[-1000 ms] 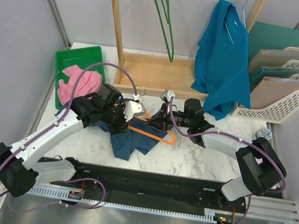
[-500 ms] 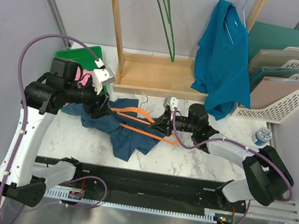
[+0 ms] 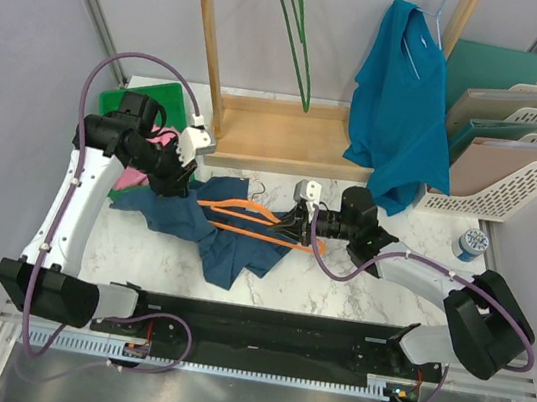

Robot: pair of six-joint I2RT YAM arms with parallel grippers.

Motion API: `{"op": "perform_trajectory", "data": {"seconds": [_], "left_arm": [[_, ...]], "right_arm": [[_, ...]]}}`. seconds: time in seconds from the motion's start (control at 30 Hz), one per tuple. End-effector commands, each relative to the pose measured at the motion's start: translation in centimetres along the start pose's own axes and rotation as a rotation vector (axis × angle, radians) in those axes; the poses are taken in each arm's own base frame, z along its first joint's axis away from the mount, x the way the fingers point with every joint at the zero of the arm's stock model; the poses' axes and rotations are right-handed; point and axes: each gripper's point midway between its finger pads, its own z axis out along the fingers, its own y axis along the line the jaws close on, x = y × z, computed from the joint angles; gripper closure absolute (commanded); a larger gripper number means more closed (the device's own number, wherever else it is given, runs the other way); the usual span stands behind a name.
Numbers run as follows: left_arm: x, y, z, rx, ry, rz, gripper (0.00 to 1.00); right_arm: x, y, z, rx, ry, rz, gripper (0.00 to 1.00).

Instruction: Place the t-shirt on the hanger

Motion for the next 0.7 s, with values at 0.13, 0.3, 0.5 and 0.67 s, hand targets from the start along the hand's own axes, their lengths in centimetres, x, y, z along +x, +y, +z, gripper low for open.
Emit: {"op": "perform_trajectory", "data": {"seconds": [0.13,0.3,0.5,0.67], "left_arm": [[-2.4,-4.8,0.5,0.186,-0.074,0.063,0.98],[-5.8,-5.8,0.7,0.171,-0.178,0.13,0.98],[-9.5,-6.1,0.3,0.192,-0.312,0.137,0.98],[-11.4,-6.2,-0.7,0.179,-0.369,0.172,0.98]], "right_arm": [[-2.5,0.8,0.8,-0.07,-0.061,-0.115,1.0],[-2.6,1.1,2.0,-0.097,-0.068,-0.111,1.0],[-3.0,1.3,3.5,-0.111,-0.092,-0.115,1.0],[-2.3,0.6,3.9,-0.088,-0.085,-0.102,1.0]]}}
